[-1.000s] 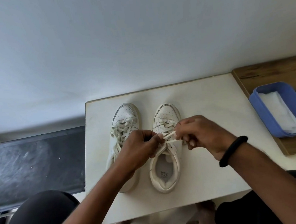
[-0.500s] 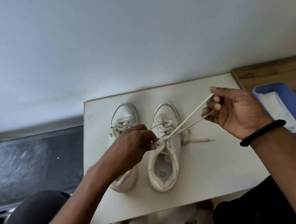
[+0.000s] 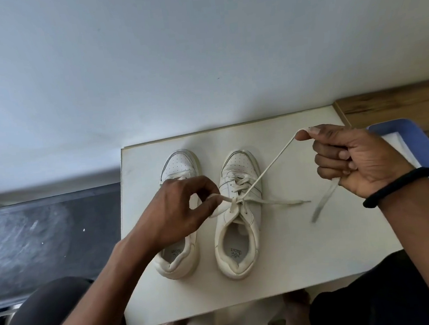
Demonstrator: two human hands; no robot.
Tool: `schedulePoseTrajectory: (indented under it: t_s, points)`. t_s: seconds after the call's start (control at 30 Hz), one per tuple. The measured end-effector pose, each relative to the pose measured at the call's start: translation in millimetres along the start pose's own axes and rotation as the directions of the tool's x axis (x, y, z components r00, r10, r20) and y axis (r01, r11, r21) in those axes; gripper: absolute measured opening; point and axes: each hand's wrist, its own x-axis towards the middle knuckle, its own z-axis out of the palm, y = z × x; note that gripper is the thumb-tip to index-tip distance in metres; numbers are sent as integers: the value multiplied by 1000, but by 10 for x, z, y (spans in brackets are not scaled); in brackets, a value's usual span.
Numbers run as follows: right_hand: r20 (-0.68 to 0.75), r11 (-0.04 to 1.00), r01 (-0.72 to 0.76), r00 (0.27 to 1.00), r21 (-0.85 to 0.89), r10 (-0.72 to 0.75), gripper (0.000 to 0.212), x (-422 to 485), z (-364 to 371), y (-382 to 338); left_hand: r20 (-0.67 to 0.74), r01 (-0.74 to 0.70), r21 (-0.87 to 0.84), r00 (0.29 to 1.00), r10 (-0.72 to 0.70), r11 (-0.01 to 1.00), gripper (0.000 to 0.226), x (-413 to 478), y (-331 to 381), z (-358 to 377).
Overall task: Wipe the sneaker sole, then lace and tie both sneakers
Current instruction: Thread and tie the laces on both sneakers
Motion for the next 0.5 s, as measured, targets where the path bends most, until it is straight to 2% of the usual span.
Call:
schedulePoseTrajectory:
  t_s: [0.1,0.27,0.37,0.43,0.5]
  points:
    - [-25,997,47,999,-58,-48,22,28,4,35,-8,8,-44,1000,-8,999,11,-3,-1,-34]
    - [-90,976,95,989,-195,-114,19,86,-48,93,-99,38,-83,994,-46,996,30,-14,-49,-144]
    - [-127,958,99,982,-267,-137,17,118,-83,116,-160,47,-9,986,-48,999,38,-19,-133,-282]
    - [-152,952,100,977,-288,-149,17,135,-118,124,-206,54,105,978,-32,993,44,-24,-208,-399]
    - [-181,940,102,969,-325,-167,17,135,-140,124,-278,112,181,959,-59,977,42,-49,-295,-526]
